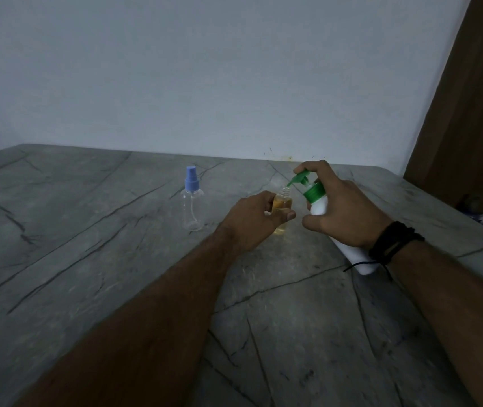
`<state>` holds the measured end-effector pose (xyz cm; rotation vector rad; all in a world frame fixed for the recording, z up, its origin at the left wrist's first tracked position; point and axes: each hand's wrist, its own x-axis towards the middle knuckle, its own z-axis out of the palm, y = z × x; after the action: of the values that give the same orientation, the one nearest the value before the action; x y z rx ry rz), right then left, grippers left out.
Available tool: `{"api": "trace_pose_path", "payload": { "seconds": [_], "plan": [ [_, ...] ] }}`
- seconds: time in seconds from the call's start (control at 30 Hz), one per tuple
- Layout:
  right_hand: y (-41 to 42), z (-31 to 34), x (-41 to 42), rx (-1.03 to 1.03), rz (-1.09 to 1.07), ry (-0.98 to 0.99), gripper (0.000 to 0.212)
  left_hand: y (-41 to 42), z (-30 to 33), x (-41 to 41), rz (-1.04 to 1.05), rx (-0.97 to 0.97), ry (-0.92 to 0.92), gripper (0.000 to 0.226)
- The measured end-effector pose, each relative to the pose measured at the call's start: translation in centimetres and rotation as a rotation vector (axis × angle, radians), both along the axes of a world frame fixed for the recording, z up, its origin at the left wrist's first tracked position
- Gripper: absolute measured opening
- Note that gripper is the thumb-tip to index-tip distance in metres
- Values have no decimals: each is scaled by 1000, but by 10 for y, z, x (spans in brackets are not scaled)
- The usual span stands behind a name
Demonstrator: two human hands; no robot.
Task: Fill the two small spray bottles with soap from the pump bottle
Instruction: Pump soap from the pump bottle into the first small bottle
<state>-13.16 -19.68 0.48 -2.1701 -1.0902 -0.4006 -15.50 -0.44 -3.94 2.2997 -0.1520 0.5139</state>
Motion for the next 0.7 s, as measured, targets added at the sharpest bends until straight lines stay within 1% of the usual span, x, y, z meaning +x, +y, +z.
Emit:
{"api": "trace_pose_path", "payload": {
  "seconds": [0.23, 0.4, 0.57, 0.7],
  "plan": [
    [-1, 1, 0, 16, 7, 6, 70, 0, 0, 0, -1, 3, 0, 38],
    [-1, 0, -1, 4, 4, -10, 74, 1, -1, 1, -3, -5, -4, 36],
    [0, 0, 1, 25, 19, -6, 71, 1, -1, 1, 3, -3, 1, 37],
    [0, -1, 1, 15, 11, -8, 74, 1, -1, 1, 2, -6, -3, 37]
  ]
}}
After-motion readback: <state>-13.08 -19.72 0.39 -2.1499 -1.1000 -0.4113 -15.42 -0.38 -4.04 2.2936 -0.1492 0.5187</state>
